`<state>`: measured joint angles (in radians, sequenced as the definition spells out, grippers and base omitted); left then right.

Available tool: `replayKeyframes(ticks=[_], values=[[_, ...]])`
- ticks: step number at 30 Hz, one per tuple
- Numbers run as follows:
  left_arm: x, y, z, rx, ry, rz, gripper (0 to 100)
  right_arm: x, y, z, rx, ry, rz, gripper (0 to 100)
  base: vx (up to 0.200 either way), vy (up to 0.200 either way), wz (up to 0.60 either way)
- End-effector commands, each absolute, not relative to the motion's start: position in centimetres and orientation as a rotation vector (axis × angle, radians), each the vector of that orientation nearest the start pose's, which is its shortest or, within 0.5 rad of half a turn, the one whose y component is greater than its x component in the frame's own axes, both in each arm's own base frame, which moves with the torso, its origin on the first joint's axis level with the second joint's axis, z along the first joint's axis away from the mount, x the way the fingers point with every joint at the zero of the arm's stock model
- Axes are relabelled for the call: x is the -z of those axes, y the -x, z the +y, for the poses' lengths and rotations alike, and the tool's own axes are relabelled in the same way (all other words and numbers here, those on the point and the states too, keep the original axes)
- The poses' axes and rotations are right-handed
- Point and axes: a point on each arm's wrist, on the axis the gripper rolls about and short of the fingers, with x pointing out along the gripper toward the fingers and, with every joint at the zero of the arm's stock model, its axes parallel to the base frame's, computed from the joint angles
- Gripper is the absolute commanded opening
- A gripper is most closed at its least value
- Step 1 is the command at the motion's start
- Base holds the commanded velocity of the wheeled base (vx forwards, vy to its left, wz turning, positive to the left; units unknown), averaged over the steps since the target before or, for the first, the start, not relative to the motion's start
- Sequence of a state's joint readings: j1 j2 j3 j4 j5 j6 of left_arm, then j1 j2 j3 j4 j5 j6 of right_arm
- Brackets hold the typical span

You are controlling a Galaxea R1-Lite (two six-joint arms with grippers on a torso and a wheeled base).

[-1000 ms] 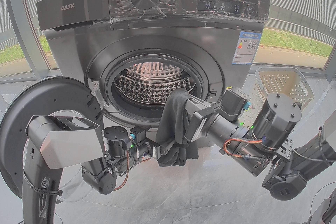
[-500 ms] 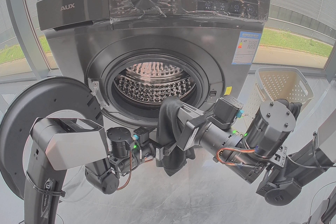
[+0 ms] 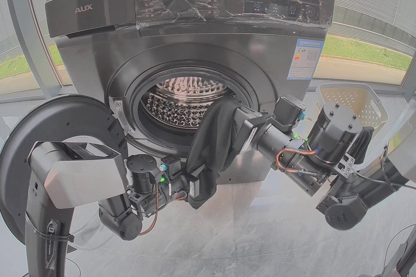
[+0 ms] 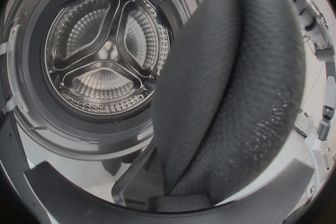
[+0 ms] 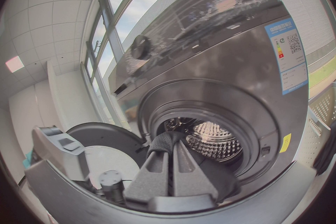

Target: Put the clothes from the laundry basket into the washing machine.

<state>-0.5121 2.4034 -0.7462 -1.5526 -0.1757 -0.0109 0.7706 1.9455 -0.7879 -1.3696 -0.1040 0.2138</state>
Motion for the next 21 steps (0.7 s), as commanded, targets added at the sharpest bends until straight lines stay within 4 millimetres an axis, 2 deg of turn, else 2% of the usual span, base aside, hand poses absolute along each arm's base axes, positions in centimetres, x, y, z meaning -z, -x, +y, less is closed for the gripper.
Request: replayKeyframes(ticks=[1,2,3,5,9,11,15,21], values=[[-4.3,-31.0,-17.8,0.706,-0.004,0.082,0,-15.4,-29.4,23.3,-0.606,-0.284,-0.122,0,0.0,0.0,0.0],[-4.9,-29.8,-17.2,0.728,-0.008,0.097,0,-14.6,-30.2,23.2,-0.59,-0.28,-0.112,0,0.0,0.0,0.0],[-4.9,-29.6,-17.1,0.732,-0.01,0.103,0,-14.4,-30.4,23.2,-0.586,-0.278,-0.108,0,0.0,0.0,0.0],[-5.4,-27.0,-15.8,0.77,-0.018,0.154,0,-13.1,-31.1,23.3,-0.569,-0.269,-0.092,0,0.0,0.0,0.0],[-6.2,-24.4,-14.2,0.818,-0.018,0.19,0,-11.3,-31.6,23.7,-0.563,-0.263,-0.083,0,0.0,0.0,0.0],[-6.8,-23.9,-13.8,0.815,-0.01,0.182,0,-10.3,-31.6,23.9,-0.566,-0.255,-0.067,0,0.0,0.0,0.0],[-8.1,-24.5,-13.3,0.783,-0.004,0.122,0,-8.3,-31.4,24.1,-0.57,-0.23,-0.017,0,0.0,0.0,0.0],[-8.3,-24.7,-13.0,0.769,0.004,0.113,0,-7.5,-30.5,24.6,-0.593,-0.219,0.017,0,0.0,0.0,0.0]])
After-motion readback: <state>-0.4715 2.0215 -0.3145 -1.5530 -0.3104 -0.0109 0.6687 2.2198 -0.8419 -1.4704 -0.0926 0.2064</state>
